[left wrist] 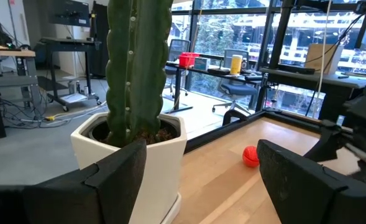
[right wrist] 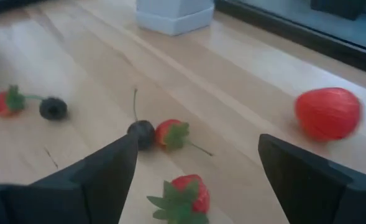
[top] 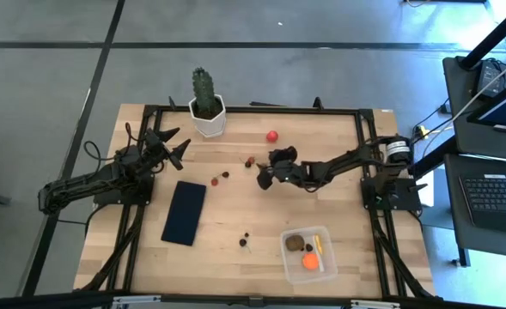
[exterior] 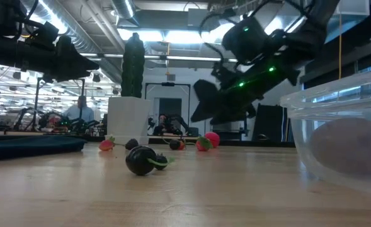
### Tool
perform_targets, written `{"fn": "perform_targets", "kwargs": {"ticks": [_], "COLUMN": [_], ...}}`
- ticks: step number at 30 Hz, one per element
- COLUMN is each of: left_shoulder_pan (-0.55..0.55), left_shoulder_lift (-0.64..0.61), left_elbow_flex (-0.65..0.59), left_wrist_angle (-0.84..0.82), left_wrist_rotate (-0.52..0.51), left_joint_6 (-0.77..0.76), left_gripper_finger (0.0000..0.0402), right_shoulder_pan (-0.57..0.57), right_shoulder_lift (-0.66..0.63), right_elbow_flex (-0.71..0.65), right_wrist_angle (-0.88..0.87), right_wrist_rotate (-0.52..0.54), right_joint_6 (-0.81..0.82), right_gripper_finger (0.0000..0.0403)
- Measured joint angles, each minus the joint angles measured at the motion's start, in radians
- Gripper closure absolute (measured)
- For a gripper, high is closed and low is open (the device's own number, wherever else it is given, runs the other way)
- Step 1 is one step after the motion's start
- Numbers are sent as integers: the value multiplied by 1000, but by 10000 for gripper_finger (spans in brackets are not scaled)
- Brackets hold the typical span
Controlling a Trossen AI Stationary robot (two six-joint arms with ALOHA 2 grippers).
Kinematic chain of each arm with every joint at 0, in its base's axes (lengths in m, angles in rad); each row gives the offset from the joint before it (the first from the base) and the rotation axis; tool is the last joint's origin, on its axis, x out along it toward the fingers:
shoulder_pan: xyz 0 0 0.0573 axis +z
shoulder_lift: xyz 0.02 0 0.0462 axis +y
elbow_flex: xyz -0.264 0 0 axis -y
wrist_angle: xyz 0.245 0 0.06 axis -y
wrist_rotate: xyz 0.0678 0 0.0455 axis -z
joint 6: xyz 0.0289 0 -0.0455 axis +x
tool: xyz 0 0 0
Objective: Pick and placing Produce into tupperware
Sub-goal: Put the strawberry into the transparent bin
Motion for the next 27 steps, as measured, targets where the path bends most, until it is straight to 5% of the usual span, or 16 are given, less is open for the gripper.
{"fn": "perform_targets", "kwargs": {"ticks": [8,27], "left_shoulder_pan": [0,0], "left_shoulder_lift": [0,0], "left_elbow_flex": [0,0], "left_wrist_angle": [0,0], "left_wrist_rotate": [0,0], "left_joint_6": [0,0], "left_gripper_finger": [104,104], "right_shoulder_pan": [0,-18], "right_shoulder_lift": [104,120], "right_elbow_flex": [78,79], "right_wrist_angle": [-39,-150], "right_wrist_rotate": [-12,-85], "right_joint_6": [-12,96], "right_gripper_finger": [68,79]}}
